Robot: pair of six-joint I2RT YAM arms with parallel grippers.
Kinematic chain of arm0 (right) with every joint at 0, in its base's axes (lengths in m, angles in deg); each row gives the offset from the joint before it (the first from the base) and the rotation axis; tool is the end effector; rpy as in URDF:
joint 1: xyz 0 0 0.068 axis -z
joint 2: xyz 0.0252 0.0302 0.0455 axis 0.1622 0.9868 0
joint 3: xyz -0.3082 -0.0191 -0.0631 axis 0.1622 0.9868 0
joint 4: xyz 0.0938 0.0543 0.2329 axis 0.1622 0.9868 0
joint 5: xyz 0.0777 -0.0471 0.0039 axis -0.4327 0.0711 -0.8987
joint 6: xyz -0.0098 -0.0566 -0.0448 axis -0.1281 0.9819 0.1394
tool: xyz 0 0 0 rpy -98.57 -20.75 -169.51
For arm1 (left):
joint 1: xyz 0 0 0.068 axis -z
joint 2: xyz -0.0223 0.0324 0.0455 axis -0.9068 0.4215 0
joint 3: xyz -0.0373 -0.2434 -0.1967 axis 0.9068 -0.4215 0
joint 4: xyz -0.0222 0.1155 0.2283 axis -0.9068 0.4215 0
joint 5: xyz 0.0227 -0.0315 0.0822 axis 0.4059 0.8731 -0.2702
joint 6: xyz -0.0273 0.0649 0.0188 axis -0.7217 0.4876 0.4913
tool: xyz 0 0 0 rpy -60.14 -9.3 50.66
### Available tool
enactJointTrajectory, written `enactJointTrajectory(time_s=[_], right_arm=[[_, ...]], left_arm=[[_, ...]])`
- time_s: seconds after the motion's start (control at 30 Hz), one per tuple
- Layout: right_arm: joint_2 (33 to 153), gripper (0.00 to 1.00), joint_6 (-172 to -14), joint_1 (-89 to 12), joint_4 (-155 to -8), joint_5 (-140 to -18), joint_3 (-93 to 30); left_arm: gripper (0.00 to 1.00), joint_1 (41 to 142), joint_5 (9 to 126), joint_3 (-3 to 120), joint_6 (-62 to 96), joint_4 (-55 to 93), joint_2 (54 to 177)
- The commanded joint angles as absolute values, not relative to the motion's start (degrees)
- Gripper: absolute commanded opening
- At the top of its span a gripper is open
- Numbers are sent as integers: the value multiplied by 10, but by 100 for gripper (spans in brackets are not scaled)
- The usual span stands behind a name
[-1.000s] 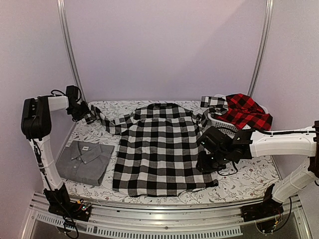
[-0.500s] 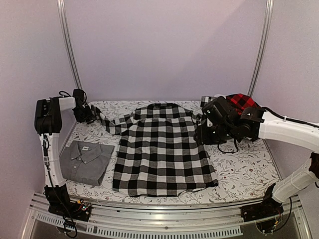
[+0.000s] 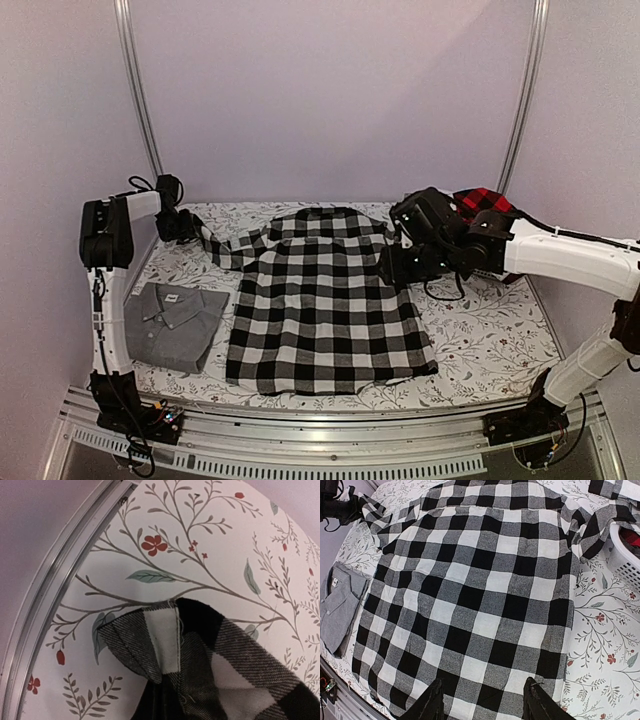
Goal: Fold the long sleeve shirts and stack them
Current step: Pick up the sleeve from the center of the board, then pass from the left arm to the right
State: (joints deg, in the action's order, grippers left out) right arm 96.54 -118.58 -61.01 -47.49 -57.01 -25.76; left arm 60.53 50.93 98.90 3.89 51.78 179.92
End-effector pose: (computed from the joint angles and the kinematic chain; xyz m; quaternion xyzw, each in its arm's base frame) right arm 0.2138 0.2460 0.3167 -0.1122 0.9244 0.1435 0.3352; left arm 0.5641 0.0537 0.1378 -0.2629 0.9233 0.0214 0.2791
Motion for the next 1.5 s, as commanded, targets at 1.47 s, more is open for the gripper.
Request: enactJointTrajectory(time_s=[1.47], right_arm=[[1139, 66, -1133, -535, -815, -857, -313]], left_arm=[[0, 977, 967, 534, 34, 171, 1376]])
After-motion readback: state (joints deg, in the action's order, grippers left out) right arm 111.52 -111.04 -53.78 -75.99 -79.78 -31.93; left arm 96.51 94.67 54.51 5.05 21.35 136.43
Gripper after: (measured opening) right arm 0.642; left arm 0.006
